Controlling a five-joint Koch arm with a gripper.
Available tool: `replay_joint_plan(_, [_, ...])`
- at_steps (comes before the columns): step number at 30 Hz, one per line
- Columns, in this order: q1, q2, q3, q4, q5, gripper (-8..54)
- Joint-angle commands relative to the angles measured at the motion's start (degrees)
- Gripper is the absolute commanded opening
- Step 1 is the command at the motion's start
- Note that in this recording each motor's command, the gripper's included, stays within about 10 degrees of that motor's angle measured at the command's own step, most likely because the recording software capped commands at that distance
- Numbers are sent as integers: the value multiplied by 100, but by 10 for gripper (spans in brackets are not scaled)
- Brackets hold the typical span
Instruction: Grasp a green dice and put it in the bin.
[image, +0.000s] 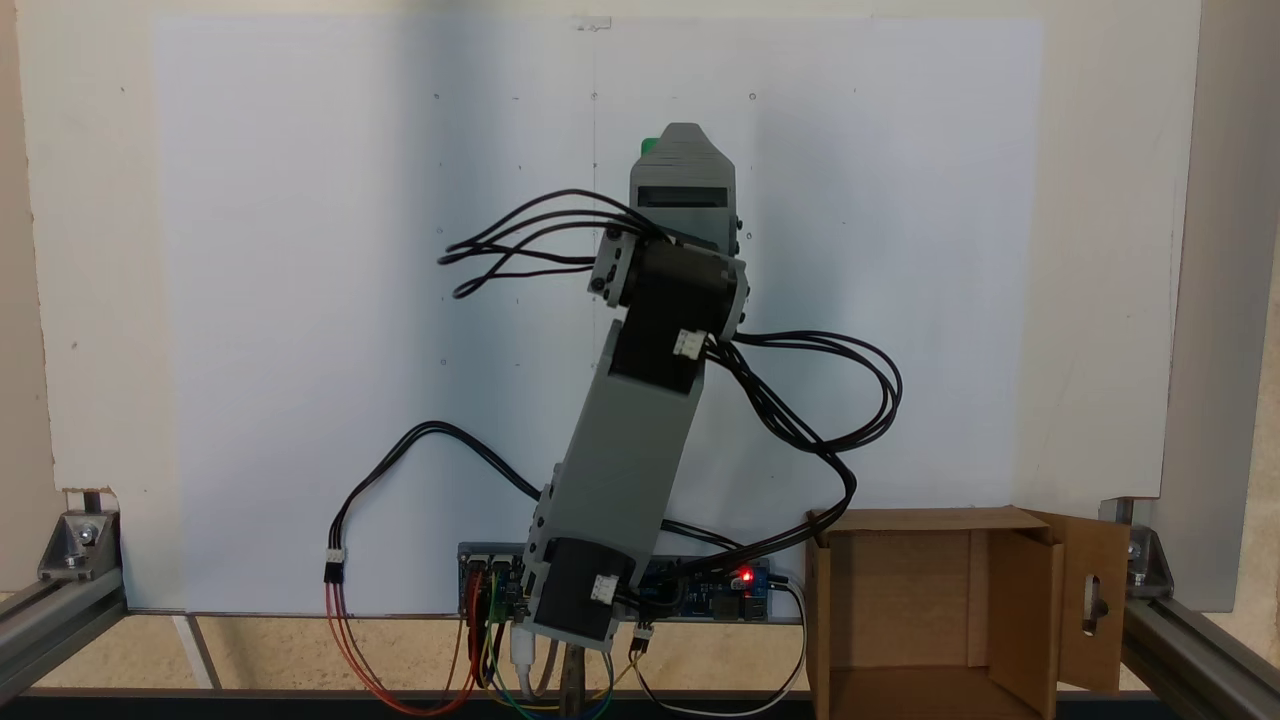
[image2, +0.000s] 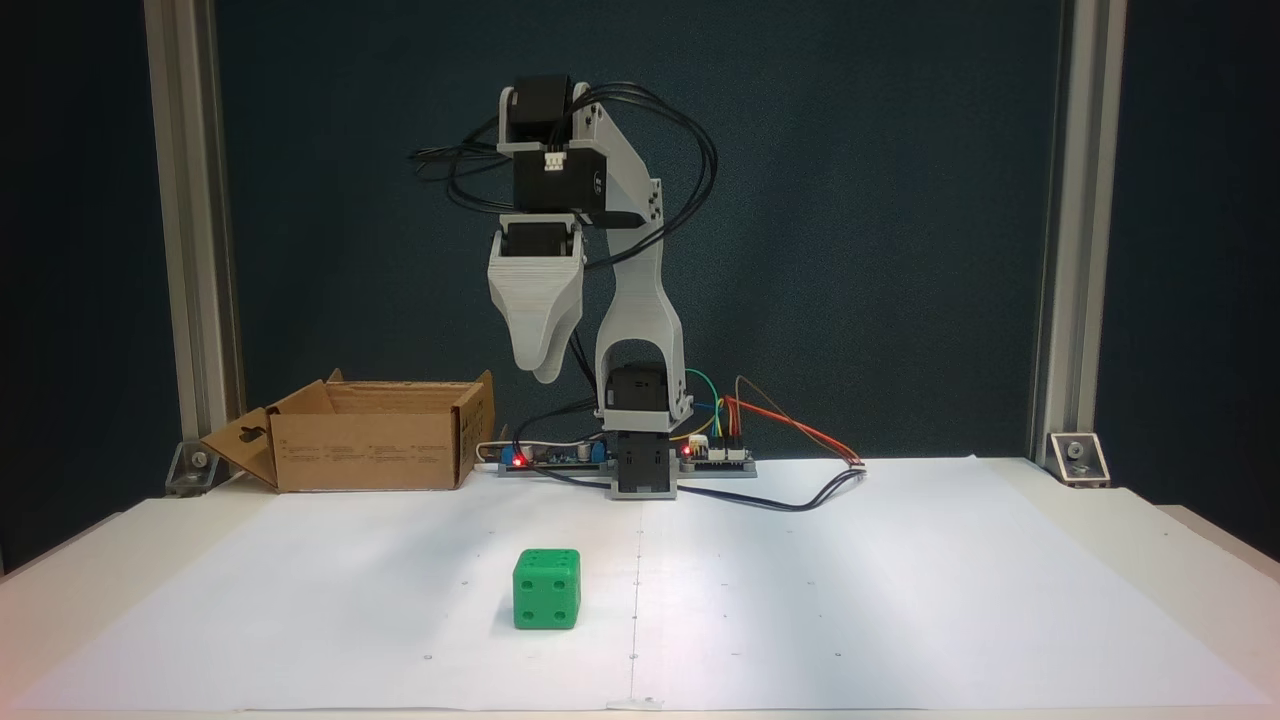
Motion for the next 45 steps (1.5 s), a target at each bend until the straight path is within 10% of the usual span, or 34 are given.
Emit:
replay_joint_plan(1, [9,-53,-369,598,-334,449])
replay_joint_plan(45, [-141,-1380,448,-1099,905,446])
